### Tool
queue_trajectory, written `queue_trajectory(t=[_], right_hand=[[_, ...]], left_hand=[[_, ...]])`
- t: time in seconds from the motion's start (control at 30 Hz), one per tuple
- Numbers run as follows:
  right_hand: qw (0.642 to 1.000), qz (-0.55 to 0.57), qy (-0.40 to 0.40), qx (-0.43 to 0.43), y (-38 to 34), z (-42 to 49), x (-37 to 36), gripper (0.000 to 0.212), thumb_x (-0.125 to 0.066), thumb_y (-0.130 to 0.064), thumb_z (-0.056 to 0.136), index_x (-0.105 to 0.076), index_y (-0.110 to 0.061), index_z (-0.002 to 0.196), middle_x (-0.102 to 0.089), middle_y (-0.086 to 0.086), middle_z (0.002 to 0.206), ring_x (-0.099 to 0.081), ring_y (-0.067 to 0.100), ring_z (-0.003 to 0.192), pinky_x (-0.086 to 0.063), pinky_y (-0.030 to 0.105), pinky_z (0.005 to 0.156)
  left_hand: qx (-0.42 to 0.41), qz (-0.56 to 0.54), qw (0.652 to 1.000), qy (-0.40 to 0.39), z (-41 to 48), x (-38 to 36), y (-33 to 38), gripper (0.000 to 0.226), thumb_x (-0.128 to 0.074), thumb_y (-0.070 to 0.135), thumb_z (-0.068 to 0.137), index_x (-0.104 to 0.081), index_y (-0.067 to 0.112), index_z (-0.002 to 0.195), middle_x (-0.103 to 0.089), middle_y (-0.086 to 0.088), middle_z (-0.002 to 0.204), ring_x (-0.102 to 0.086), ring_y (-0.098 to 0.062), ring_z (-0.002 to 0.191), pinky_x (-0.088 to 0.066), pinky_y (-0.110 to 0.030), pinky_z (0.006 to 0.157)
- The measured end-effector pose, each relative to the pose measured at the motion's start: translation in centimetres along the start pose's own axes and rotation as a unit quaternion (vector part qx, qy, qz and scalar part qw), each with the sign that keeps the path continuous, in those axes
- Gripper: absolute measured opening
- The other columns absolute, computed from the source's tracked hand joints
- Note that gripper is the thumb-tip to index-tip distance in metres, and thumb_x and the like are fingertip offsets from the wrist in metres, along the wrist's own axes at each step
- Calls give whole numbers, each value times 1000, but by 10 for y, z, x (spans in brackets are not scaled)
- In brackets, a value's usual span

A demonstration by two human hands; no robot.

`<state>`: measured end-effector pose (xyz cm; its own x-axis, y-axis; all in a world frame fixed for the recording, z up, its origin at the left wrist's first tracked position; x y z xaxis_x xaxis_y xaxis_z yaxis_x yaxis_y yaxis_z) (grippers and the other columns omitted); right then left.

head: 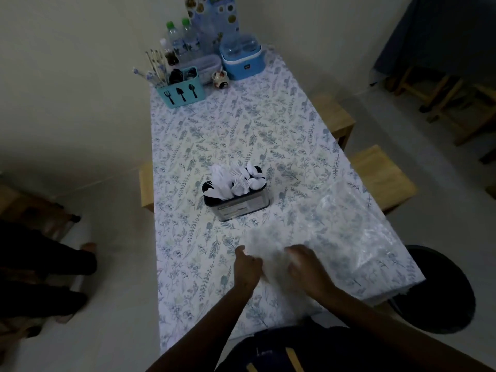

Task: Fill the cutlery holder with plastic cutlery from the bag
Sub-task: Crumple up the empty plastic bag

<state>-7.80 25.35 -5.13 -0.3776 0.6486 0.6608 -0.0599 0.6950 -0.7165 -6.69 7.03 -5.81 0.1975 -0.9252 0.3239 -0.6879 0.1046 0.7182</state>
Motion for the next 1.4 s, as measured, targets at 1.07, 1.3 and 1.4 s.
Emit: queue_trajectory(t=[1.07,1.3,1.4], right_hand=[[888,354,82,-281,39,17,78,31,-41,-40,98,-64,-20,102,-66,5,100,-61,13,89,-49,31,77],[939,179,34,-291,72,19,112,29,-59,-42,89,-63,-13,91,-63,2,86,-60,19,84,-43,29,74],[965,53,48,-253,88,14,109,14,-58,-25,90,-56,-18,78,-59,-2,78,-61,21,80,-37,24,61]], left_hand=[[-54,82,964,-246,-1,-144,97,68,-63,37,84,-35,23,144,-63,-8,116,-65,-24,98,-61,-41,77],[50,-39,948,-311,6,-158,95,46,-49,18,100,-33,13,143,-58,-5,98,-54,-14,72,-49,-20,52],[-142,134,939,-284,10,-155,89,38,-46,5,97,-45,13,134,-62,-16,117,-60,-19,91,-49,-26,78]])
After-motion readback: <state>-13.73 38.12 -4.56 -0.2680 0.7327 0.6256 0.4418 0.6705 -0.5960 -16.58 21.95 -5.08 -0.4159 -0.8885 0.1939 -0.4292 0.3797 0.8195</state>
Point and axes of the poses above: each hand's wrist, its own z-axis towards the middle knuckle, its own x-axis out of the back of the hand, y = z × x, the point moved 1 cm from there along z, towards the middle knuckle
